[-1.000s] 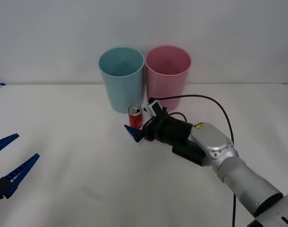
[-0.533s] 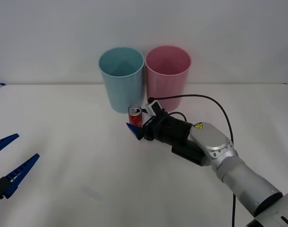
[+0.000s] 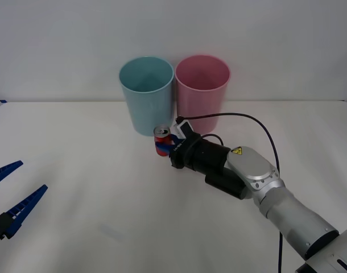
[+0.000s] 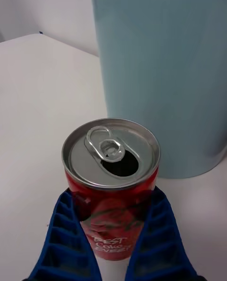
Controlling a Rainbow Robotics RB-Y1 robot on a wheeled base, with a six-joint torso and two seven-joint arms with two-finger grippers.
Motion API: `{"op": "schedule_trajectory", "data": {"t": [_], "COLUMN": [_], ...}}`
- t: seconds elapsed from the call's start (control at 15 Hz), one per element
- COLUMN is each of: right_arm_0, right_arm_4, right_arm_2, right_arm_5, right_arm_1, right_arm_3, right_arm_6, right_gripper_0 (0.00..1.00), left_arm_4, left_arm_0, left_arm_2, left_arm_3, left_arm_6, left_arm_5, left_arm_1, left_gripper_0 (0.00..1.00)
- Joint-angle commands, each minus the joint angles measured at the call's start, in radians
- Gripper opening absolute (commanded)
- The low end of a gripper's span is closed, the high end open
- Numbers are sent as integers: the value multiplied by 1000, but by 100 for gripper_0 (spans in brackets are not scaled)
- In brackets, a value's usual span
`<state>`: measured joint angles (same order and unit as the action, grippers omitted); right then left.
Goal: Grasp the object on the table and drop it into the matching bin: aluminum can to the light blue bin, PET bottle to the pink bin.
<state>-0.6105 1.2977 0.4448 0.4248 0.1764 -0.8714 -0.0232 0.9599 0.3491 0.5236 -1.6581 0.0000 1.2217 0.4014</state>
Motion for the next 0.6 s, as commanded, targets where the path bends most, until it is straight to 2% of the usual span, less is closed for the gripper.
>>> {"op": "schedule_trajectory", "data": {"t": [0.07,0.27,0.6], "right_arm_0": [2,20,163], "right_arm_4": [0,-6,-8], "right_arm_2": [0,0,0], "right_arm_5": [2,6,19], "right_arm_1": [0,23,124], "right_arm_3": [-1,-51,-296], "right_arm_6": [0,5,42], "right_gripper_0": [0,0,0], "left_arm_4": [0,0,0], "left_arm_0": [0,0,0], "left_arm_2": [0,0,0], "left_arm_3": [0,0,0], "left_arm_6": [0,0,0], "left_arm_5": [0,0,0], "left_arm_1": [0,0,0], "left_gripper_0": [100,100,100]}}
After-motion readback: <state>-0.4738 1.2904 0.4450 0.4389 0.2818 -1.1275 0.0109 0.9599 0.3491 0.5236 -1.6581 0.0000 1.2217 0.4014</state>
